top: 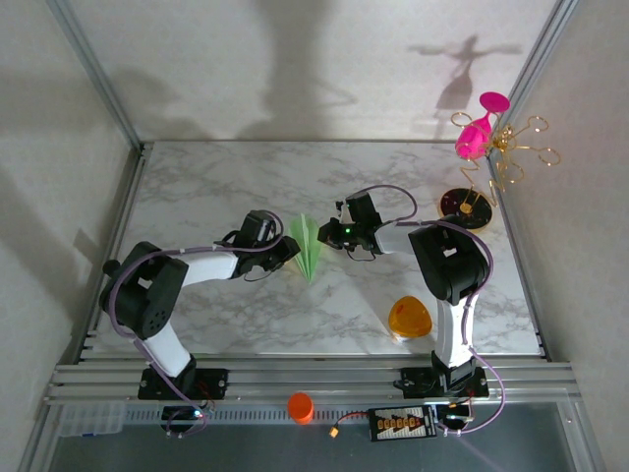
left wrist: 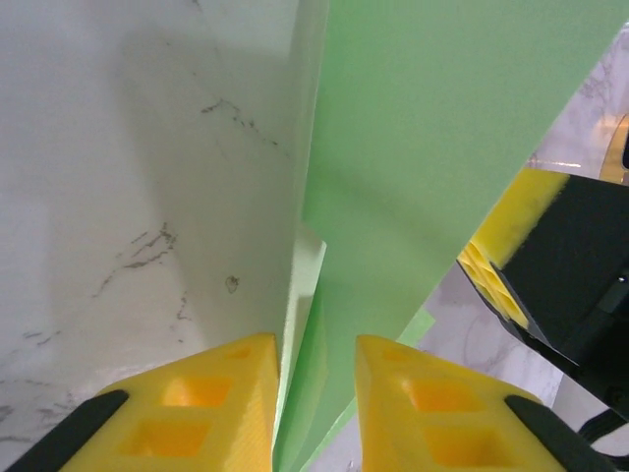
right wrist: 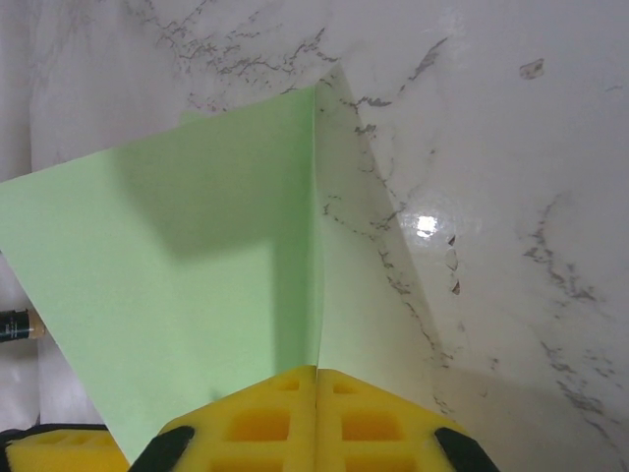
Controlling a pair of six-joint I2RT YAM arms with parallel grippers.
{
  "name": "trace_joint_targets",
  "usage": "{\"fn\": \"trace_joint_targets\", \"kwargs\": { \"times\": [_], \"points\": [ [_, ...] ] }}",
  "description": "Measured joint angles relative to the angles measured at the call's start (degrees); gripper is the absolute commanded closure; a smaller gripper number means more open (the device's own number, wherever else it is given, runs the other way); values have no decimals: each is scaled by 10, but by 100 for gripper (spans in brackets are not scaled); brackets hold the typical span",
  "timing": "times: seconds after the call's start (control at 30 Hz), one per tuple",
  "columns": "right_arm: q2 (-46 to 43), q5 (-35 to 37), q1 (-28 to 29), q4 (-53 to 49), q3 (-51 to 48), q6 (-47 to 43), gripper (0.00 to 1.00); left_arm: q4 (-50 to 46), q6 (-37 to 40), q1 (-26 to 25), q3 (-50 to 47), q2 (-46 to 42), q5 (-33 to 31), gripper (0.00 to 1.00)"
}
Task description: Fold a paper plane with a square sheet of paper (pick it up from the middle)
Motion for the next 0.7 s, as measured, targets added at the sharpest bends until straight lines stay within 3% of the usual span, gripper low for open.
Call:
{"fn": "trace_joint_targets", "kwargs": {
  "times": [0.47, 0.7],
  "points": [
    [0, 0, 0, 0, 0, 0, 93, -22, 9, 0, 10, -2, -16, 72],
    [0, 0, 0, 0, 0, 0, 93, -27, 9, -5, 9, -9, -15, 78]
  ]
}}
